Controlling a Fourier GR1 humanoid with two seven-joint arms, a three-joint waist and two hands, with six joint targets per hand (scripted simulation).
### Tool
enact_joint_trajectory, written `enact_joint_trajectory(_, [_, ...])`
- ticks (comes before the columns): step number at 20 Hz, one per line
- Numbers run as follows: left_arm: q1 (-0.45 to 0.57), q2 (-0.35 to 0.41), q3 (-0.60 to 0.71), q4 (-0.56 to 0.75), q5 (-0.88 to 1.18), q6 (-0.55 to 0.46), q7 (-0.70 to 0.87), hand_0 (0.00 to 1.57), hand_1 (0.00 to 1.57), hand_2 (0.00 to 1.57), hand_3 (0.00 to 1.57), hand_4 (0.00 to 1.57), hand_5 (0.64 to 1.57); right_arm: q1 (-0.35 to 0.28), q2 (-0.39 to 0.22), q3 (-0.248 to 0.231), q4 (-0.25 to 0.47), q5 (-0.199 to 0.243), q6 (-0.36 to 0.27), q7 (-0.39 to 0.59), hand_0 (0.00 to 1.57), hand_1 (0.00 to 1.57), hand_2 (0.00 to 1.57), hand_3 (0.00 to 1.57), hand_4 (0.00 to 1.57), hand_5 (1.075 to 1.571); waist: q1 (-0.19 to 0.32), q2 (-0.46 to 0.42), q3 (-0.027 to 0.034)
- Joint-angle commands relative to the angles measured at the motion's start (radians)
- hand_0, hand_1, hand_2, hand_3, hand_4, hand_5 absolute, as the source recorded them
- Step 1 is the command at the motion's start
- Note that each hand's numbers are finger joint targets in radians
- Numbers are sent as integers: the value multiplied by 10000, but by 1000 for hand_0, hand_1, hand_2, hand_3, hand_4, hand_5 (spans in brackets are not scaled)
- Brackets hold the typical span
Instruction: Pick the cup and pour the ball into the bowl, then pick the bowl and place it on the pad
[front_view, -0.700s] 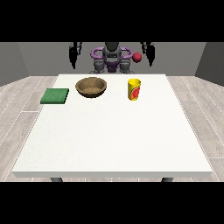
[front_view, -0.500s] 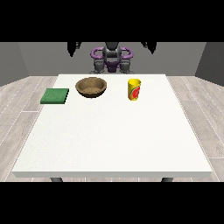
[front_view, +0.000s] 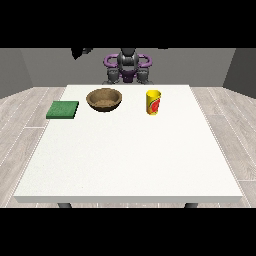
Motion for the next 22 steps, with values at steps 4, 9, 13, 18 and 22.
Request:
enact_joint_trajectory(4, [-827,182,-61,-949,-831,503,471,0,0,0,0,0,1453,-233,405,301,-60,288,-51,-595,0,0,0,0,0,1566,-198,1236,-4])
enact_joint_trajectory(9, [-2926,331,1306,1051,-1076,615,-1098,0,0,0,0,0,1358,-1741,171,221,317,-29,483,-1086,0,0,0,0,0,1565,-824,3220,-6])
enact_joint_trajectory(13, [-3219,666,1602,1994,-1210,270,-2321,0,0,0,0,0,1283,-2591,11,-366,1284,-12,369,-1967,0,0,0,0,0,1562,-556,4325,-7])
enact_joint_trajectory(18, [-4037,1332,2689,3988,-856,-236,-2880,0,0,0,0,0,1255,-2744,-378,-573,1671,-190,814,-1905,0,0,0,0,0,1560,-1004,4137,-9])
enact_joint_trajectory(22, [-4514,1050,2627,5143,-1315,68,-4017,0,0,0,0,0,1245,-3262,-855,-922,2379,-302,1272,-2296,0,0,0,0,0,1561,-1112,4452,-8])
